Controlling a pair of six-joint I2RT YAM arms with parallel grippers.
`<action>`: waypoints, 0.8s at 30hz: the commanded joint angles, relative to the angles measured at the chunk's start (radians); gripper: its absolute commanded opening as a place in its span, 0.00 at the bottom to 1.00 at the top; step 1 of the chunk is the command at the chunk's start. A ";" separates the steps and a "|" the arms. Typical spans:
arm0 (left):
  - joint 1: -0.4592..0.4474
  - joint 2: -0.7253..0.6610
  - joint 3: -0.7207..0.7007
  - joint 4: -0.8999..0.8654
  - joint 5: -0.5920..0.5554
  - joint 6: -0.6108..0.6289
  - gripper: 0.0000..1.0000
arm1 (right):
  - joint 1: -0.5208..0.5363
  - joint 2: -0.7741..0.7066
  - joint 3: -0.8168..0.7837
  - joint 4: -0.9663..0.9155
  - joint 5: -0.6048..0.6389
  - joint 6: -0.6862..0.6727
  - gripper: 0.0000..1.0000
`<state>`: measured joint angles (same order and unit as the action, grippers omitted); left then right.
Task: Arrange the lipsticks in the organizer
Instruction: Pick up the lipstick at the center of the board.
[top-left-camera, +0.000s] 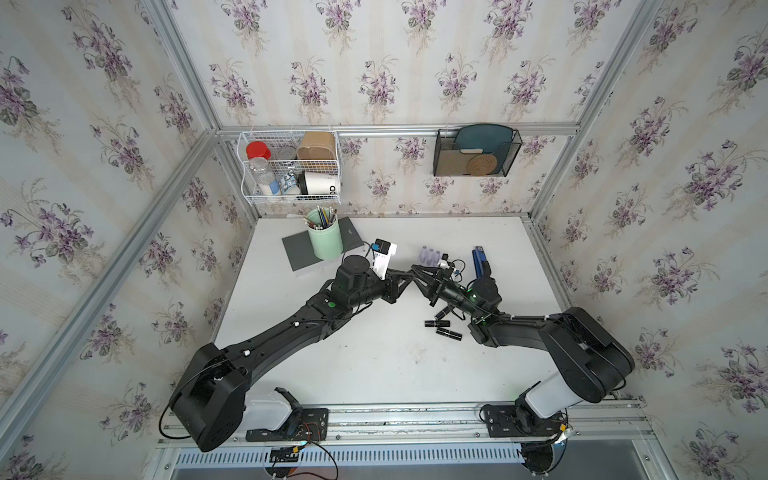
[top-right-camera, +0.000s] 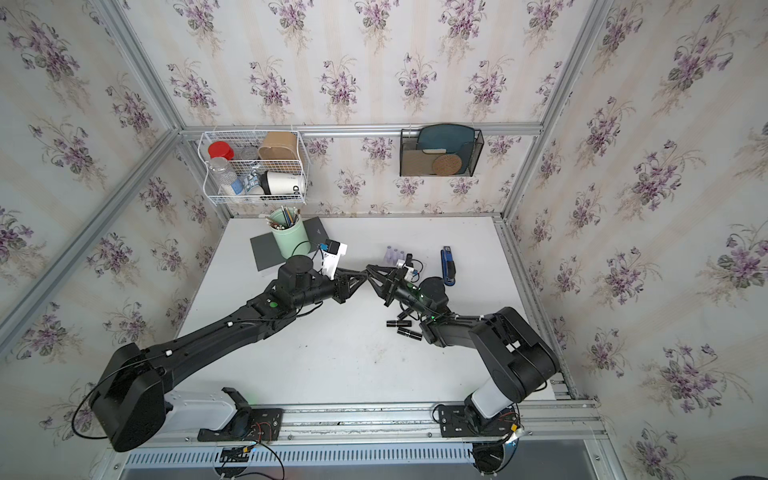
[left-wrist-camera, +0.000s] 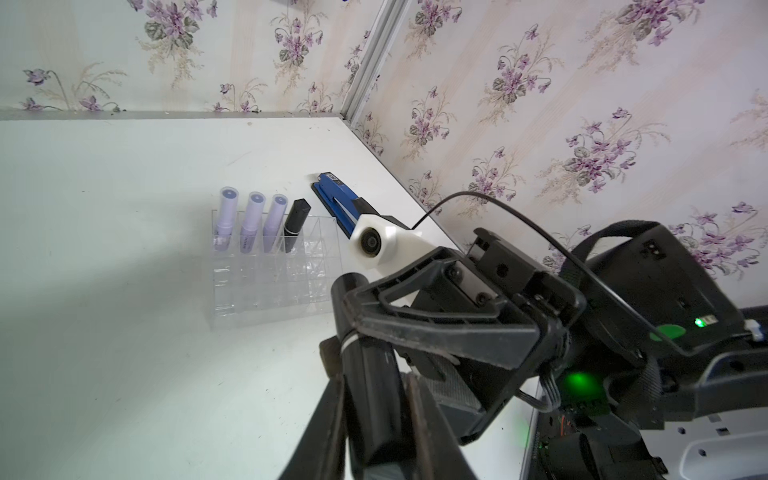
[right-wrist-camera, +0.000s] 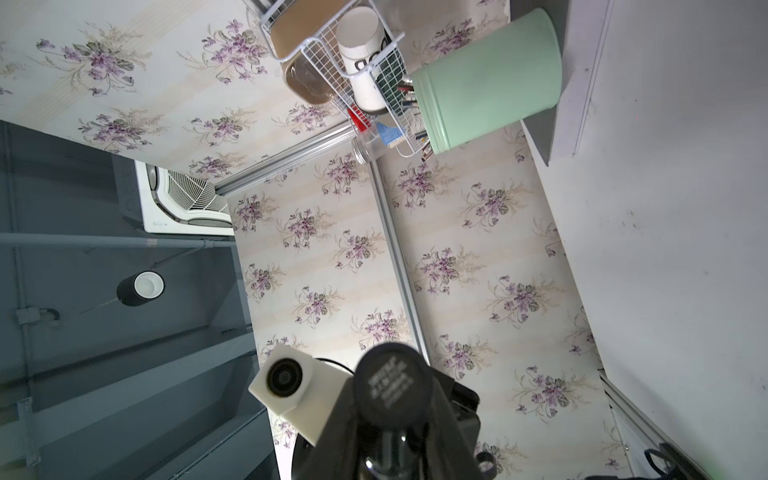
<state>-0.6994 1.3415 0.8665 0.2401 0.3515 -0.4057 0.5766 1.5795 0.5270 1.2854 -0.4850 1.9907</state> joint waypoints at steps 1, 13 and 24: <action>-0.003 0.001 0.002 0.016 0.051 0.010 0.20 | 0.017 0.003 0.010 0.064 -0.045 0.016 0.11; 0.027 -0.100 0.057 -0.266 0.059 0.074 0.00 | -0.016 0.010 -0.033 0.091 -0.080 -0.075 0.46; 0.179 0.016 0.510 -1.150 0.247 0.379 0.00 | -0.001 -0.296 0.118 -0.961 0.035 -1.312 0.47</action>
<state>-0.5240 1.3224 1.3151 -0.6304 0.5175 -0.1516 0.5125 1.3445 0.5625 0.7635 -0.5930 1.2755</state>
